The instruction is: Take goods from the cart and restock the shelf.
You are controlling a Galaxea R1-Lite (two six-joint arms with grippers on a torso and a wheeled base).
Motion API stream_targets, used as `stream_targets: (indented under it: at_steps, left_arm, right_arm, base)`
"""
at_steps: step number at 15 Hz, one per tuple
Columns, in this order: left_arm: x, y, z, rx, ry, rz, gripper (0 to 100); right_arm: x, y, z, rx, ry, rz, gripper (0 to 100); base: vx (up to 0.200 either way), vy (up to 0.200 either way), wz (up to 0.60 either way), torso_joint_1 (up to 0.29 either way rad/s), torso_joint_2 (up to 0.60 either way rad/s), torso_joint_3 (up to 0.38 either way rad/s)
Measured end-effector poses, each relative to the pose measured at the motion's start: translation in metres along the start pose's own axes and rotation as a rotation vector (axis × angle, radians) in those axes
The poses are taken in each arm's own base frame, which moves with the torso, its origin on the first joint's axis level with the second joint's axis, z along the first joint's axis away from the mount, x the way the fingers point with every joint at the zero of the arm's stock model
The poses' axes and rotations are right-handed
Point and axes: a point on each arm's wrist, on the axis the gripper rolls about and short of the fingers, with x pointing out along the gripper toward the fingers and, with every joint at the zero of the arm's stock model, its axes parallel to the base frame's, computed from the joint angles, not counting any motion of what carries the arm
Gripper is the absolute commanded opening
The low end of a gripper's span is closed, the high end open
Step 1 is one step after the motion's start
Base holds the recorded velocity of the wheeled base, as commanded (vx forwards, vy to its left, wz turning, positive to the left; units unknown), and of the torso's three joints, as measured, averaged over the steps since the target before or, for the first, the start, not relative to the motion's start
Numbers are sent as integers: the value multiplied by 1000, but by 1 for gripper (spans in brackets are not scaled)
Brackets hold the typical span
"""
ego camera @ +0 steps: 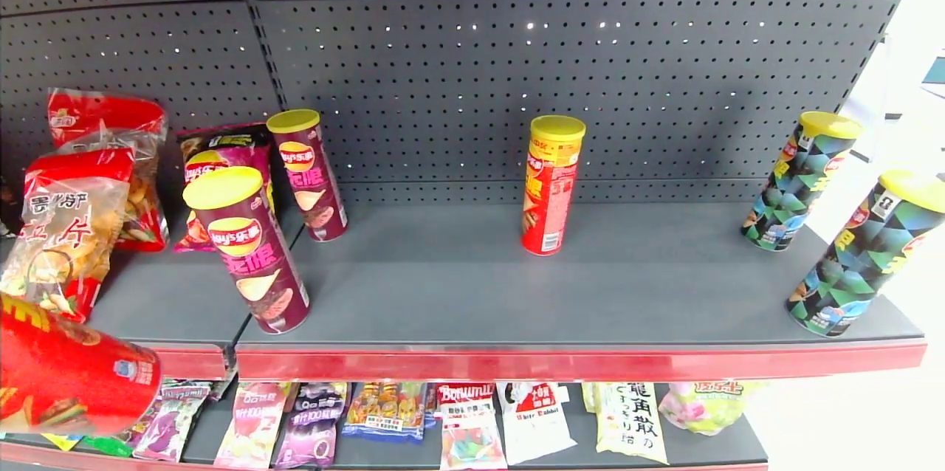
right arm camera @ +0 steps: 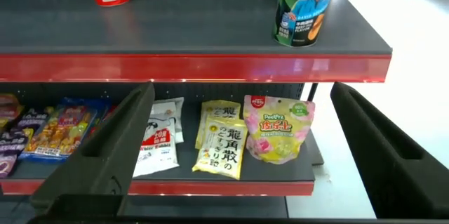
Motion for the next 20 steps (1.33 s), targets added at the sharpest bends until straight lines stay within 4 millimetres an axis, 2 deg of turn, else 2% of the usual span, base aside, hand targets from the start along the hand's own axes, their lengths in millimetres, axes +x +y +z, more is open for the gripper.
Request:
stream_targets:
  at_steps: [1,3,4,6,7,9,11,13,15,18,20]
  left_arm:
    - [-1,2,-3,-13,25,105,0]
    - [-7,0,-20,-46,119,140,0]
    - [-13,-3,-28,-62,174,104,0]
    - [-29,-9,-40,-103,270,-98,0]
    - [-34,-10,-41,-113,267,-157,0]
    - [-37,-9,-38,-120,236,-180,0]
    - [-35,-8,-36,-121,237,-181,0]
    - [-32,-8,-37,-118,255,-174,0]
    - [-30,-8,-35,-118,267,-167,0]
    - [-26,-8,-33,-123,279,-177,0]
    - [-25,-8,-32,-123,280,-178,0]
  right_arm:
    - [0,0,0,-3,6,2,100]
    - [0,0,1,-30,3,19,100]
    - [0,1,1,-45,0,30,100]
    - [0,1,2,-52,-7,65,100]
    - [-1,2,9,-49,-23,84,100]
    - [-5,2,45,-17,-69,122,100]
    - [5,3,94,-22,-61,225,100]
    - [38,6,134,-51,-1,351,100]
    - [85,16,162,-61,57,479,100]
    - [162,44,187,-72,135,677,100]
    - [211,65,192,-73,176,757,100]
  base:
    - [0,0,0,0,0,0]
    - [0,0,0,0,0,0]
    - [0,0,0,0,0,0]
    - [0,0,0,0,0,0]
    - [0,0,0,0,0,0]
    - [0,0,0,0,0,0]
    - [0,0,0,0,0,0]
    - [0,0,0,0,0,0]
    - [0,0,0,0,0,0]
    - [0,0,0,0,0,0]
    - [0,0,0,0,0,0]
